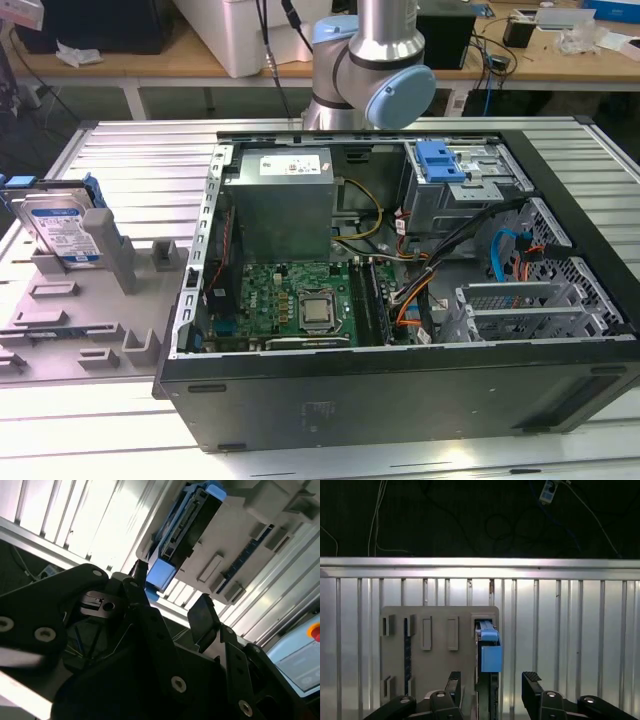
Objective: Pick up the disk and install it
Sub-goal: 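Pick up the disk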
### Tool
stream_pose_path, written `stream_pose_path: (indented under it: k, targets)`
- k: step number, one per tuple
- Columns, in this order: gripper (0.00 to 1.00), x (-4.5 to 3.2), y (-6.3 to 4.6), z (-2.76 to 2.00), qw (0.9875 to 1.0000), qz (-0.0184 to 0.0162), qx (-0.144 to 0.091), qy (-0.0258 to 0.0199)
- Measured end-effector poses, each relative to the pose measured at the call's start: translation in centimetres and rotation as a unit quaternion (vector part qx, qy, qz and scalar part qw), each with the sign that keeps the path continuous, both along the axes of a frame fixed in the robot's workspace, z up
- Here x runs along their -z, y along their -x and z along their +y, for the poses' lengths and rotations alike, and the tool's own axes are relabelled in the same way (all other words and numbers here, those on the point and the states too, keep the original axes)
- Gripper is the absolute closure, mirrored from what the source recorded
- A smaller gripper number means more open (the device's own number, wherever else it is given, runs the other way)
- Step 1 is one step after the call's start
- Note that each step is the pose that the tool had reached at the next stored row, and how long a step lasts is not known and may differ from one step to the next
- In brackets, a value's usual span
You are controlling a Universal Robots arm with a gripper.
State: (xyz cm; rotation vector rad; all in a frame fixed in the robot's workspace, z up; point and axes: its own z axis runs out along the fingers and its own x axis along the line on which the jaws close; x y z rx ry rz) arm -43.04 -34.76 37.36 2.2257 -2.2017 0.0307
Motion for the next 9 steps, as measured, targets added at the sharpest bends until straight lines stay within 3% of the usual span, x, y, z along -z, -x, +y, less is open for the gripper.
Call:
stream_pose_path:
  k: [9]
  targets:
    - [0.40, 1.18, 0.1, 0.00, 1.0000, 0.0001, 0.000, 0.0000]
